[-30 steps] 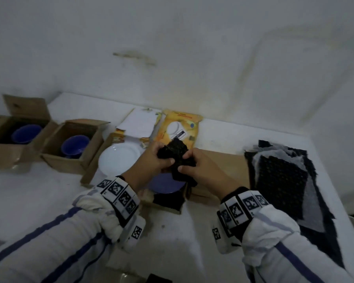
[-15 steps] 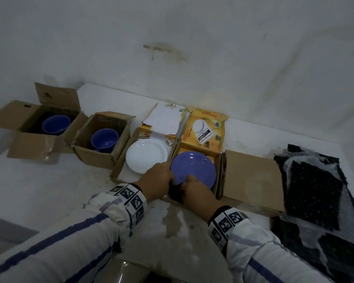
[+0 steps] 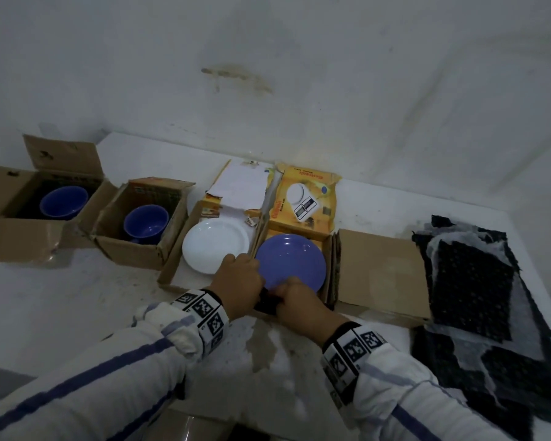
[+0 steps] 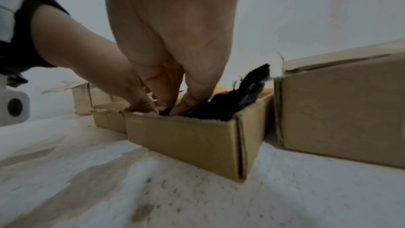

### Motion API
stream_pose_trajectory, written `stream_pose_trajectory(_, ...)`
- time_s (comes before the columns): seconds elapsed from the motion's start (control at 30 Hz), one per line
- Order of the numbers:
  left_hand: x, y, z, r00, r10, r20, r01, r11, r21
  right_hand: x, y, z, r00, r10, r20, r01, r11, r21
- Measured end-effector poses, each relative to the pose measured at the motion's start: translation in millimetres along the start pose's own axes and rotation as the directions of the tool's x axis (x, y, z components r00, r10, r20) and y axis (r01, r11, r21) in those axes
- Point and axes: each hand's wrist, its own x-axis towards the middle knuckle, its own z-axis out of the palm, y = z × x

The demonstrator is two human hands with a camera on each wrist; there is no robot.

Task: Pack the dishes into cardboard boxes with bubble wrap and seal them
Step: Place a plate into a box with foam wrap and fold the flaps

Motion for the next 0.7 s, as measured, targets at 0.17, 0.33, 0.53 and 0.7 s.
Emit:
stream_pose_trajectory(0.17, 15, 15, -21, 0.986, -0.139, -0.097, 0.129, 0.987, -0.1, -18, 22, -39, 0.973, 0.105, -0.204, -0.083, 0.99, 0.11)
stream_pose_trajectory(0.33, 51, 59, -61, 0.986, -0.052, -0.161, -0.019, 0.911, -0.413, -46, 62, -85, 0.897, 0.191, -0.398, -0.14, 0.978, 0.154)
stream_pose_trajectory(0.53, 90, 137, -90, 0.962, 0.055, -0.268, -0.197, 0.819, -0.539, -92, 132, -131, 0.768, 0.341, -0.542, -0.322, 0.937, 0.133)
stream_pose_trajectory(0.7, 113, 184, -99, 0.956, 0.177, -0.234, -0.279, 0.792, -0.543, -122, 191, -146, 0.736, 0.501, -0.456, -0.593, 0.801, -0.078)
